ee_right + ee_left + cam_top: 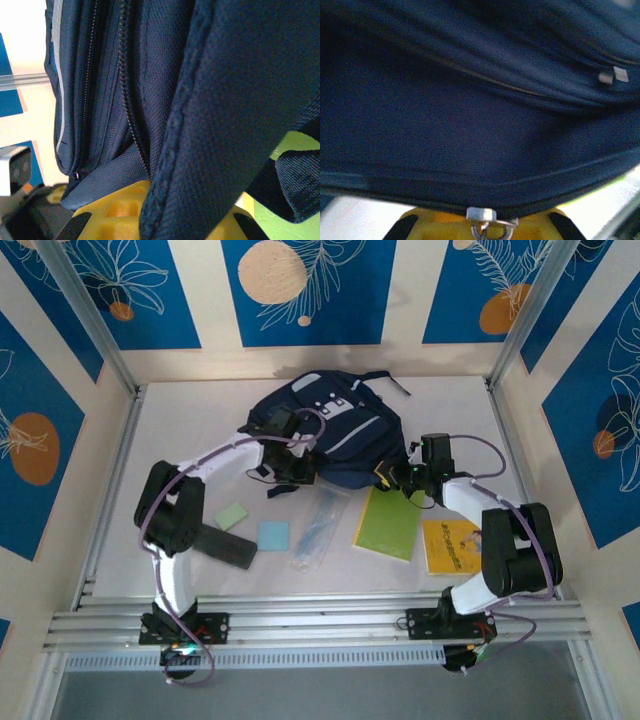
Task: Pack the student bag
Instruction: Unzip the student bag at the top-center of the table.
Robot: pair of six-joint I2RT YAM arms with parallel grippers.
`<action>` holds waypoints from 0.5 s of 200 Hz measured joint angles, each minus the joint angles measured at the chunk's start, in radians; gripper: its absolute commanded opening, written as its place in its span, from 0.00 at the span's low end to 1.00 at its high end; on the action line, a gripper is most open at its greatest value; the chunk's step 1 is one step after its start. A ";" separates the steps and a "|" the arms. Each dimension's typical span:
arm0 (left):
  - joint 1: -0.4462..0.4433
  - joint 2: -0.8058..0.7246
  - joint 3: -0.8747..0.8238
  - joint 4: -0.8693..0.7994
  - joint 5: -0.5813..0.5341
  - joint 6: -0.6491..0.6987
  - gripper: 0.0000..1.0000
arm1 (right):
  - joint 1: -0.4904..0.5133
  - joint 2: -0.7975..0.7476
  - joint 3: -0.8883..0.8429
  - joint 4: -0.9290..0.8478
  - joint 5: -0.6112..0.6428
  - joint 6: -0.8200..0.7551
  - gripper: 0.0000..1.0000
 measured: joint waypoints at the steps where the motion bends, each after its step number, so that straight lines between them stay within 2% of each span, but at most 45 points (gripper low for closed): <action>1: 0.005 -0.001 0.000 -0.002 -0.005 0.003 0.00 | 0.000 0.000 0.000 -0.001 0.000 -0.001 0.00; 60: 0.115 0.011 0.028 -0.042 -0.217 0.085 0.00 | 0.036 -0.003 0.000 0.000 0.001 -0.015 0.00; 100: 0.148 0.092 0.110 -0.034 -0.300 0.072 0.00 | 0.133 0.029 0.008 0.052 0.030 0.014 0.00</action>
